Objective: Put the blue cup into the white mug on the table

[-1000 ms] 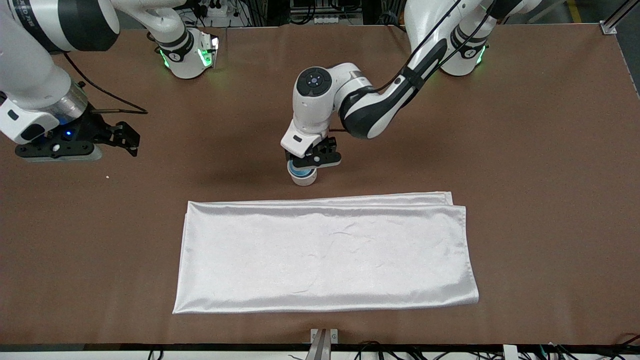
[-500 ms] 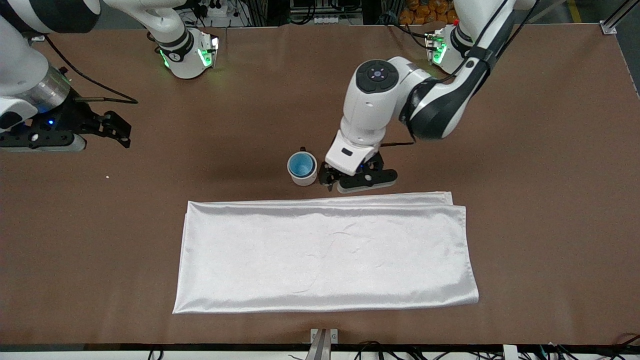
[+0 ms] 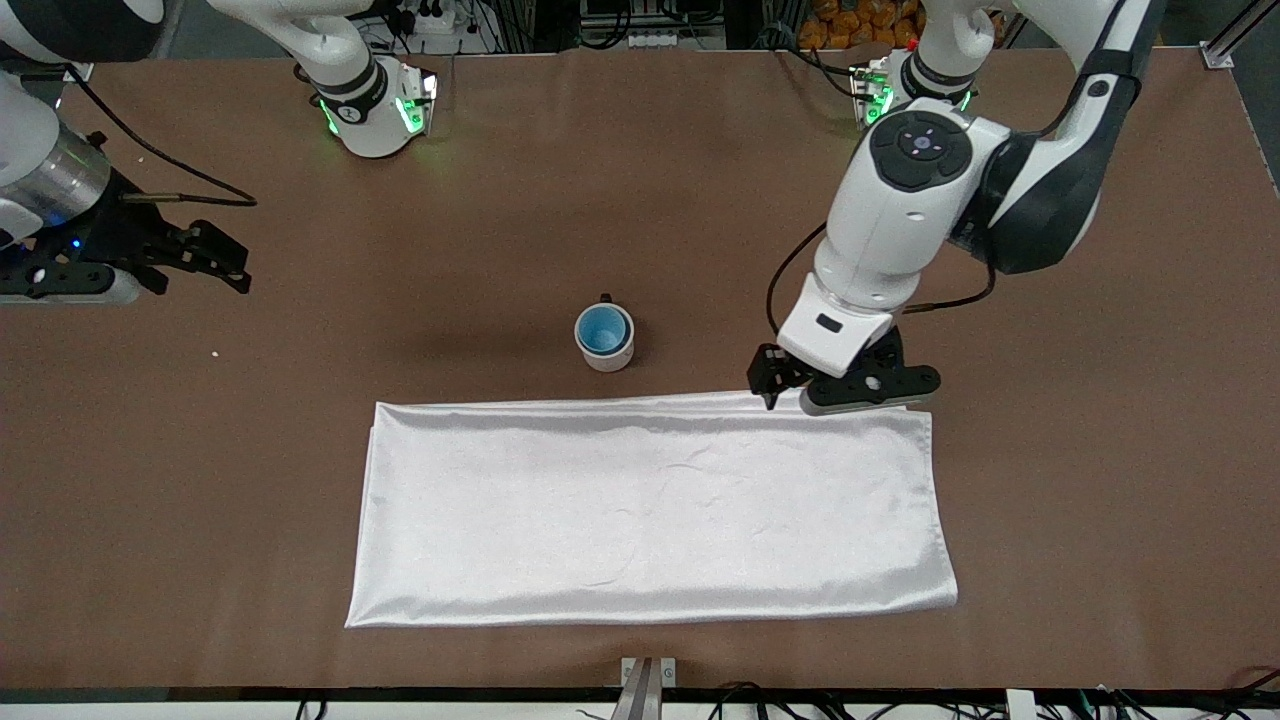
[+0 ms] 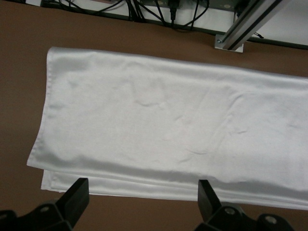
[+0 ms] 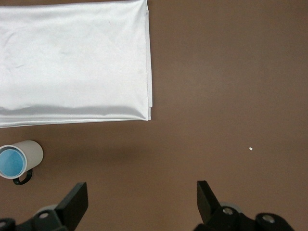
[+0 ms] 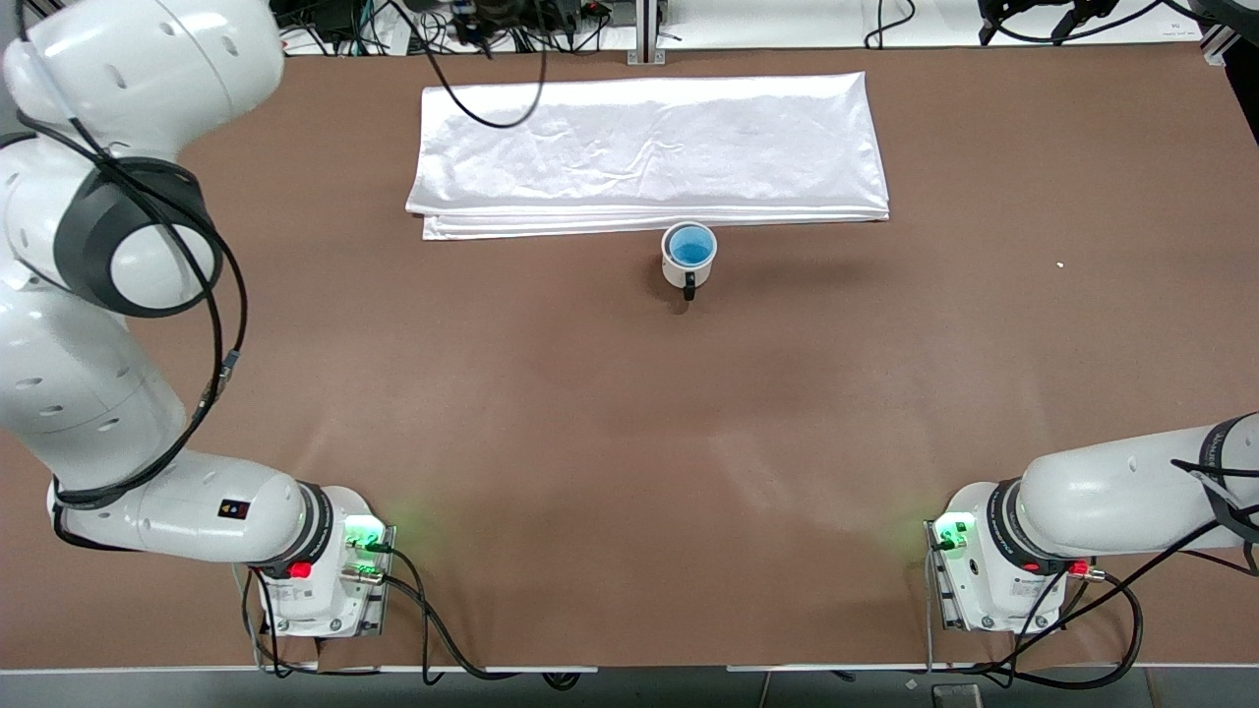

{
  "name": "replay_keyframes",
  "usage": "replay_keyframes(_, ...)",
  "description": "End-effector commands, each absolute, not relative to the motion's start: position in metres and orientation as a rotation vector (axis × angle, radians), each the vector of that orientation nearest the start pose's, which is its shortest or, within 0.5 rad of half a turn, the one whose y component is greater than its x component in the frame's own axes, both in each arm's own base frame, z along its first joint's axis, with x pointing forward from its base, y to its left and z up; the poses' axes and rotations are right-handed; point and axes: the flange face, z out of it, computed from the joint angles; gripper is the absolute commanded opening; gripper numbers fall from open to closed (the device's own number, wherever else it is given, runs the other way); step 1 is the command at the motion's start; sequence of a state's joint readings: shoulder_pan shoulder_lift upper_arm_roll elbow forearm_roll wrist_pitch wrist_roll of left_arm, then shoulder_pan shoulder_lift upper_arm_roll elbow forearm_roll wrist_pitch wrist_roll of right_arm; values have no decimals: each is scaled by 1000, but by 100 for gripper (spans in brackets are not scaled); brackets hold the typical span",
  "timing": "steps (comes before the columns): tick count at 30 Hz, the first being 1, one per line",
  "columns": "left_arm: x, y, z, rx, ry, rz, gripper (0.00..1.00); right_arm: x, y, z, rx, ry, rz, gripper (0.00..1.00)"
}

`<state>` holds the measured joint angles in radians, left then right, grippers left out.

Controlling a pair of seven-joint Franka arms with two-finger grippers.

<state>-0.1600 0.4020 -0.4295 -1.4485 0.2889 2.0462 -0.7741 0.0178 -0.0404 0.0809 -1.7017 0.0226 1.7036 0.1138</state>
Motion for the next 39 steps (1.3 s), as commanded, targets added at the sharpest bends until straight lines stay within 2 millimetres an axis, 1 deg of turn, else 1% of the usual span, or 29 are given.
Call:
replay_keyframes(1, 611, -304, 512, -3160, -187, -380, 100, 552, 54, 600, -3101, 41, -51, 100)
replay_keyframes(4, 618, -285, 516, -3154, -154, -375, 100, 552, 52, 601, -3106, 45, -54, 100)
replay_keyframes(6, 620, -274, 523, -3159, -130, -372, 100, 553, 52, 602, -3109, 45, -57, 100)
replay_keyframes(7, 618, -274, 526, -3165, -104, -374, 100, 553, 52, 602, -3109, 45, -57, 100)
replay_keyframes(8, 619, -269, 528, -3166, -93, -371, 100, 553, 52, 602, -3110, 45, -60, 100)
replay_keyframes(9, 623, -256, 531, -3158, -97, -375, 100, 553, 51, 602, -3110, 47, -62, 100)
replay_keyframes(11, 625, -245, 532, -3150, -91, -357, 100, 553, 51, 603, -3110, 47, -65, 100)
replay_keyframes(13, 624, -238, 533, -3139, -49, -337, 100, 553, 51, 603, -3110, 47, -65, 100)
replay_keyframes(16, 625, -219, 540, -3114, 7, -336, 100, 553, 51, 602, -3110, 47, -62, 100)
replay_keyframes(19, 625, -203, 539, -3090, 70, -287, 100, 554, 50, 601, -3111, 49, -62, 100)
replay_keyframes(22, 623, -193, 543, -3076, 83, -263, 100, 557, 50, 597, -3111, 50, -58, 100)
replay_keyframes(28, 611, -181, 535, -3052, 93, -197, 100, 558, 50, 598, -3110, 50, -62, 100)
replay_keyframes(31, 606, -171, 535, -3041, 124, -186, 100, 559, 48, 599, -3110, 54, -65, 100)
replay_keyframes(36, 601, -156, 539, -3053, 97, -177, 100, 559, 49, 606, -3108, 52, -86, 100)
replay_keyframes(39, 599, -138, 540, -3085, 62, -157, 100, 558, 49, 615, -3106, 51, -105, 100)
